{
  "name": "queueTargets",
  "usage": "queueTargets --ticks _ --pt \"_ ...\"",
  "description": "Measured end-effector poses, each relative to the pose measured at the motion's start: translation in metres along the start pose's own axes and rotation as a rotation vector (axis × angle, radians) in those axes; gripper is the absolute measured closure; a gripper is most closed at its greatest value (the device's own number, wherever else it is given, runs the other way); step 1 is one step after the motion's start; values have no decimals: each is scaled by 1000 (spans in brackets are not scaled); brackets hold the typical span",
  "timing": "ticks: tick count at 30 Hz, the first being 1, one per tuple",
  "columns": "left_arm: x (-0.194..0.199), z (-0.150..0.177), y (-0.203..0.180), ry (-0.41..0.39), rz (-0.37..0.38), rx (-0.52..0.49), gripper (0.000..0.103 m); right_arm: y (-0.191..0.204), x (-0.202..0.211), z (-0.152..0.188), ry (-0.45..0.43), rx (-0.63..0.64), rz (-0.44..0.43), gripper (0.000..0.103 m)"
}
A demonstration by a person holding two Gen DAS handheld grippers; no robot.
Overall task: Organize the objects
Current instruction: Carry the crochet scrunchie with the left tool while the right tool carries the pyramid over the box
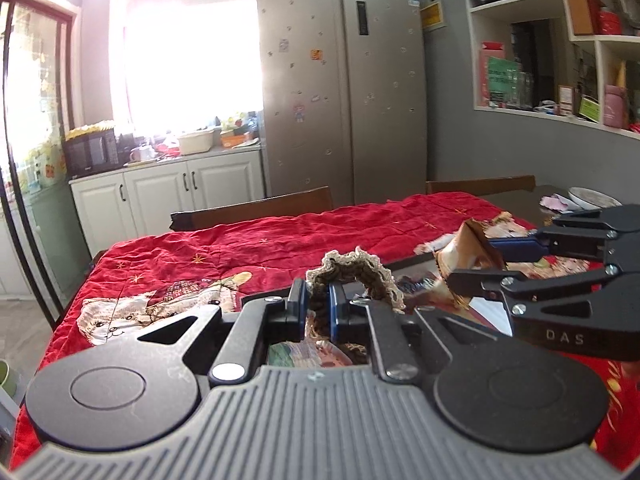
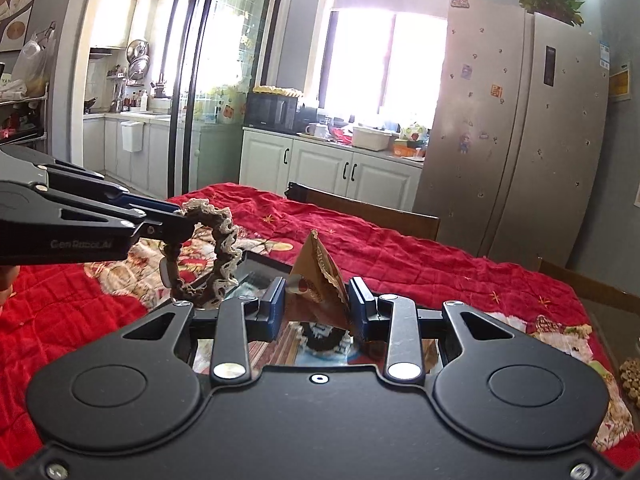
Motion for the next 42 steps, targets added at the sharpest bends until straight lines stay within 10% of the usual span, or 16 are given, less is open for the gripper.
queueTargets --ticks 42 --pt "-126 37 44 192 -52 151 88 19 -149 44 178 -79 -113 70"
Point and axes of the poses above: each gripper's, at about its wrist camera, not at the fingertips, and x roughly against the way its jaws point, y to its left, z to its underside, the point moved 5 cm from there along -x, roughly the way its jaws point, and after that the axes turned 6 degrees about z, right-handed, at the moved point
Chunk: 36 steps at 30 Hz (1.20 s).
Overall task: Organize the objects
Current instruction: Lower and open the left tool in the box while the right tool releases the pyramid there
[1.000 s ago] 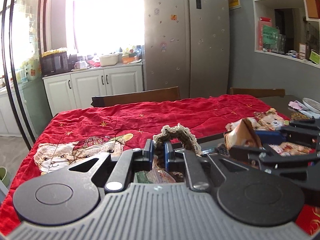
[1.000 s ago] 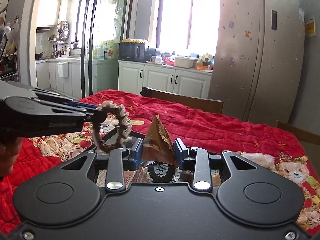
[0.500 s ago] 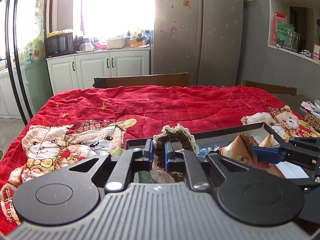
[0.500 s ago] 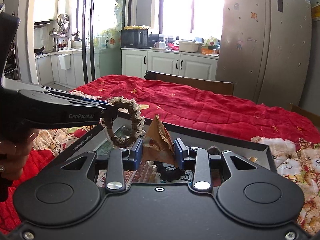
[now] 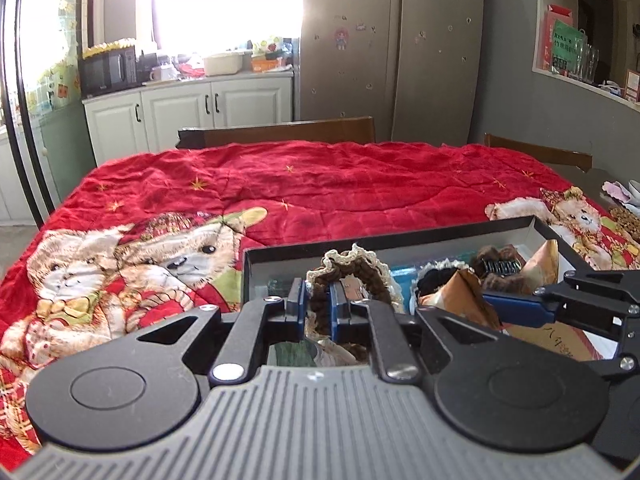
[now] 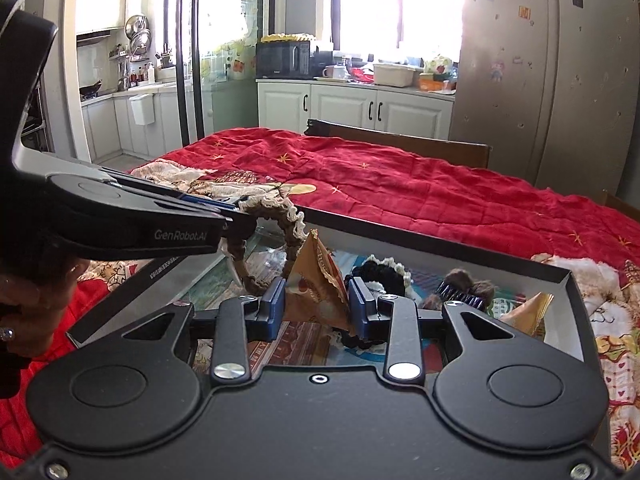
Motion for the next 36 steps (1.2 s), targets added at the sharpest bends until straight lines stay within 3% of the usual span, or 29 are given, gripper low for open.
queueTargets --ticks 36 --pt "-19 16 -1 99 -35 -47 80 8 -14 12 48 44 -15 70"
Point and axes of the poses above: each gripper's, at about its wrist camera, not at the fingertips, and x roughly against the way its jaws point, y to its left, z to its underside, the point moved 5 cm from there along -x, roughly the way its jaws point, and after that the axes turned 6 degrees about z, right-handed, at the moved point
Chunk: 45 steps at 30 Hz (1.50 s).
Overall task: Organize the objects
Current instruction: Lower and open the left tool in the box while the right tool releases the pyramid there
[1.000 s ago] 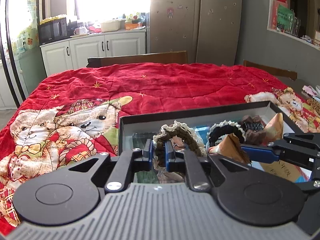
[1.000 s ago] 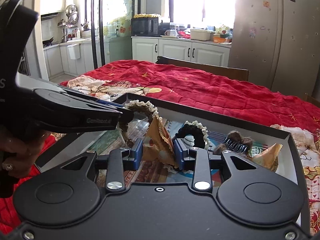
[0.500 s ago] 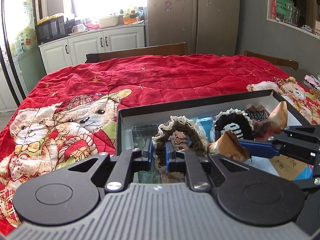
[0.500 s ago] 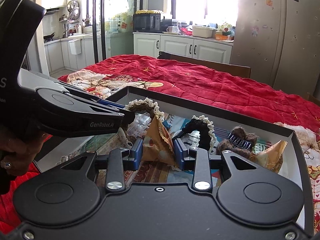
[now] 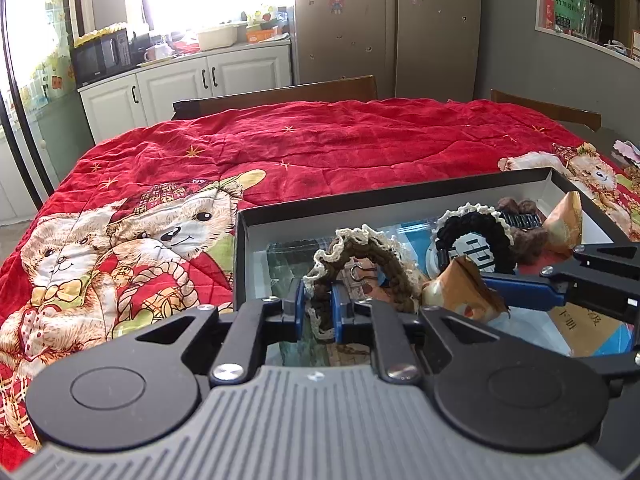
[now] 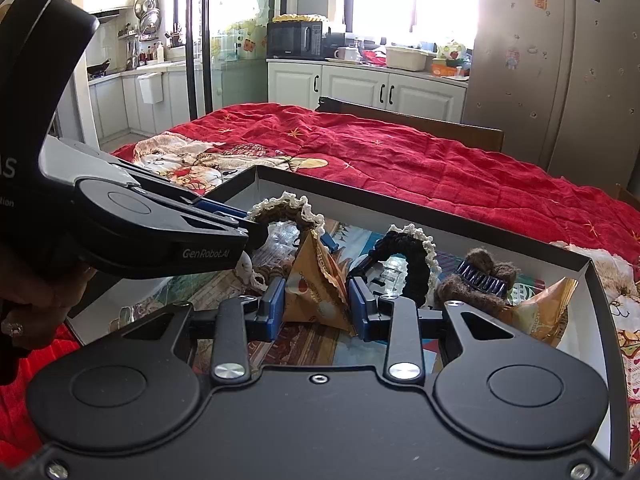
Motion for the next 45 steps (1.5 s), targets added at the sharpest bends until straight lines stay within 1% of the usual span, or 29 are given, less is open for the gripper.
queueTargets --ticks 4,7,17,19,22,25,34,45 --pt "0 0 0 -1 -5 -1 69 0 0 0 0 -1 -1 69" --pt "1 0 0 -5 -9 3 64 0 -1 -1 2 2 -1 69" --pt "3 -1 1 -11 -12 11 60 0 -1 -1 1 2 4 69" --pt "4 -1 1 -15 -13 13 54 -1 -1 0 -1 2 8 69" --pt "5 -2 1 -26 -18 11 49 -1 0 -1 -3 2 9 68" --pt "5 -3 1 -27 -16 11 48 -2 0 -1 -6 1 12 64" --pt "6 -2 1 -31 -18 12 43 -3 2 -2 -10 6 16 59" --pt "11 -4 1 -48 -22 18 37 -4 8 -3 -23 -7 20 56"
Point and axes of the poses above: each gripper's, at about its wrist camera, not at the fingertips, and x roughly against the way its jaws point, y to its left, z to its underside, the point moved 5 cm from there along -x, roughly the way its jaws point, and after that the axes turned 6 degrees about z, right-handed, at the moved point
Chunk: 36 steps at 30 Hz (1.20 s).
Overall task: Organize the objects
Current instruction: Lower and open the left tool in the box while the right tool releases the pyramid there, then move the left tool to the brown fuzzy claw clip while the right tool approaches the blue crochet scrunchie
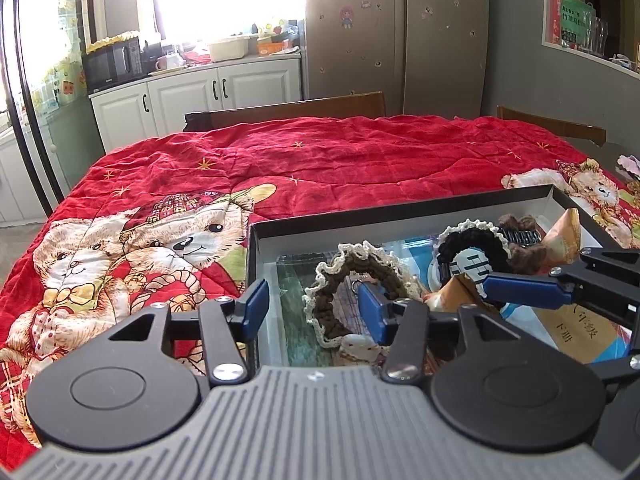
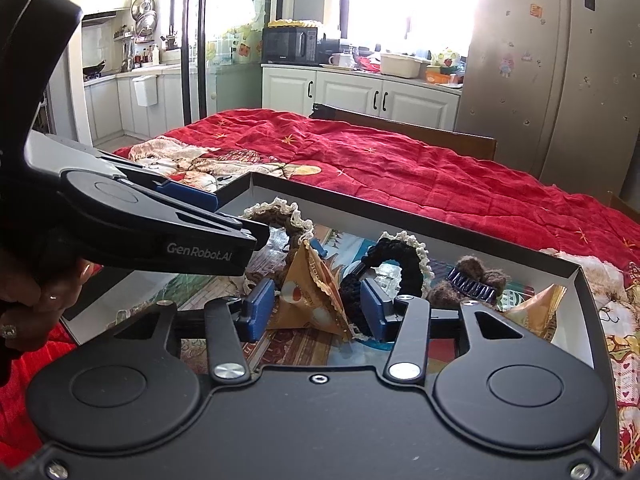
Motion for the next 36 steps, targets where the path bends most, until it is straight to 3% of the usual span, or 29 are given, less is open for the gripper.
queueTargets --ticks 17,36 --pt "25 -5 -2 -48 -7 3 27 -8 27 -10 -45 -32 18 51" --pt "79 -8 -8 -119 -18 -20 19 -23 86 -19 -117 -40 57 45"
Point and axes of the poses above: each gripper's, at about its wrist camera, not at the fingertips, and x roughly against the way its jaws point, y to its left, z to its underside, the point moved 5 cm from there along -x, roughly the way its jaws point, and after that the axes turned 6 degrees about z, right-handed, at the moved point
